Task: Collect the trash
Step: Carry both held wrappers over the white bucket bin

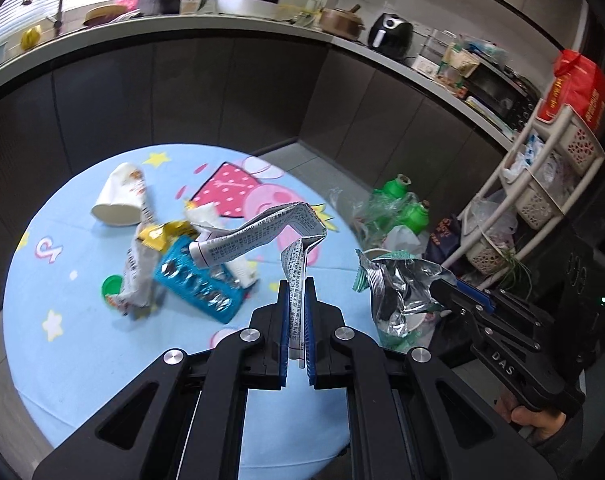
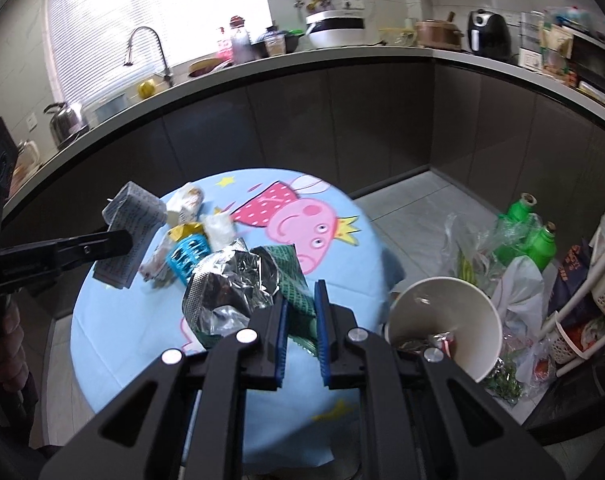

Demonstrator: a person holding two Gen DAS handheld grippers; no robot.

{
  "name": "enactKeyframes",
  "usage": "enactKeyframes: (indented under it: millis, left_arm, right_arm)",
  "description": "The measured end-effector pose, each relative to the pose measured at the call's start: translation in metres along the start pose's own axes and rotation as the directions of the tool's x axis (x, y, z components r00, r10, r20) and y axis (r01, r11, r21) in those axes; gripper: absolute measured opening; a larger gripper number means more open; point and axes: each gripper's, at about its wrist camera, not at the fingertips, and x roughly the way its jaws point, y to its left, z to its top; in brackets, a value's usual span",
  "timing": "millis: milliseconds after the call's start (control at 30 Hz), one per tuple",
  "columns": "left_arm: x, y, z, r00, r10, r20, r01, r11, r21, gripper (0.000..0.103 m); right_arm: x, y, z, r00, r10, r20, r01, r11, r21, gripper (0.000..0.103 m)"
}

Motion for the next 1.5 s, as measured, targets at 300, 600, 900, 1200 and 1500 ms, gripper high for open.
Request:
enactKeyframes:
  millis: [300,600,900,1200,1500]
  left_arm:
    - [0.027,-0.065,0.017,0.994,-0.098,-0.05,0.103,0.988,0.119,0.006]
    - [0.078,-0.123,0.025,0.981,-0.144,-0.133,0.169,0.966,0.197,0.006]
    - [0.144,-0.165,0.03,0.963,-0.167,-0.211,0.218,0.945,0.244,0.006]
    - [0.231,-0.179,0.026,0.936,-0.135,-0.326,0.222,0.943,0.247,0.006]
    - [0.296,-0.181,0.016,0.918,-0.078,-0.388,0.194,0.943,0.269,0.006]
  right_arm:
    - [-0.015,-0.056,-0.004,0.996,-0.077,0.042,0.071,0.989,0.127,0.014]
    - [-0.015,-0.11,-0.015,0.991,-0.125,0.048,0.11,0.967,0.229,0.014]
    - [0.012,-0.168,-0.034,0.987,-0.16,-0.003,0.152,0.931,0.332,0.014]
    - [0.062,-0.218,-0.063,0.98,-0.174,-0.1,0.199,0.896,0.396,0.014]
    - [0.112,-0.241,-0.085,0.972,-0.153,-0.177,0.212,0.895,0.392,0.014]
